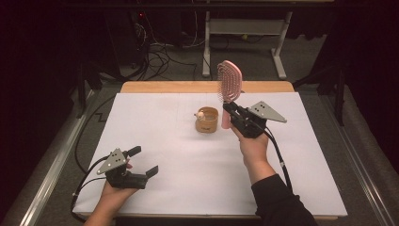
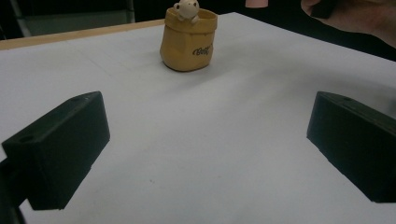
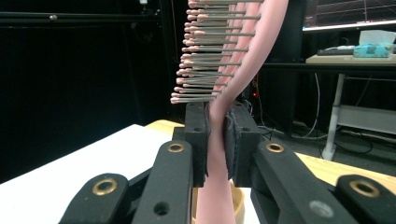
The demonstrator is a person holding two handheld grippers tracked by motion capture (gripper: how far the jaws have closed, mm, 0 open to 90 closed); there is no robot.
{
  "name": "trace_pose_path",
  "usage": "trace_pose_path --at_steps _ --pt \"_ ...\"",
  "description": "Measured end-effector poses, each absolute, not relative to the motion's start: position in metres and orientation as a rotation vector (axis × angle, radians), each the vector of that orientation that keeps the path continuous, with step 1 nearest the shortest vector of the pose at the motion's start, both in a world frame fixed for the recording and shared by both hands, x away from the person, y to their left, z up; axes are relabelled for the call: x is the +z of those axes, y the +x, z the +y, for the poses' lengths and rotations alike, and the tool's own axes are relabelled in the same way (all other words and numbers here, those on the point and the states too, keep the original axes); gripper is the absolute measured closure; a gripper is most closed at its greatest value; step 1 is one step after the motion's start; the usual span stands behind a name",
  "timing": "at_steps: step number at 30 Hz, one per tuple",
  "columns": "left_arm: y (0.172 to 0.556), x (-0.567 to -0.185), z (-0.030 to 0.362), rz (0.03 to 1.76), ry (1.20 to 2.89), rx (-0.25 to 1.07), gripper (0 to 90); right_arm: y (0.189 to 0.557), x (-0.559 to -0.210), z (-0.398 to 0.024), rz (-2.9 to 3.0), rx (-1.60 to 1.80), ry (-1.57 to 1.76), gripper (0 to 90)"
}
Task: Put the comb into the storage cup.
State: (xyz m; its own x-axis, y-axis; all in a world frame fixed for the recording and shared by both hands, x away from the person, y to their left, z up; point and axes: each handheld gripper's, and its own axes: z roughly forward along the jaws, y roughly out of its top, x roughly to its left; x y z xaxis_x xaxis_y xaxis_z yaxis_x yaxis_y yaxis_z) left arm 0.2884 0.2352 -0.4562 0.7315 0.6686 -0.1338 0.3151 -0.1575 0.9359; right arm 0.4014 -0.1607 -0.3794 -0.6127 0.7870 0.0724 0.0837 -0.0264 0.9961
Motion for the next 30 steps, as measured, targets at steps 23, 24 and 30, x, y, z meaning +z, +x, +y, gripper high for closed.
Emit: trace_pose_path --at_steps 23,24,30 --pt "0.29 -0.456 0.235 0.778 1.742 0.365 0.0 0.441 -0.38 -0.133 1.692 1.708 0.945 82.0" --pt "0.29 -0.456 0.235 0.779 1.74 0.365 0.0 0.444 -0.381 -0.131 1.692 1.708 0.954 82.0" --pt "0.29 -0.457 0.235 0.778 1.739 0.364 0.0 0.45 -0.382 -0.126 1.697 1.701 0.961 82.0"
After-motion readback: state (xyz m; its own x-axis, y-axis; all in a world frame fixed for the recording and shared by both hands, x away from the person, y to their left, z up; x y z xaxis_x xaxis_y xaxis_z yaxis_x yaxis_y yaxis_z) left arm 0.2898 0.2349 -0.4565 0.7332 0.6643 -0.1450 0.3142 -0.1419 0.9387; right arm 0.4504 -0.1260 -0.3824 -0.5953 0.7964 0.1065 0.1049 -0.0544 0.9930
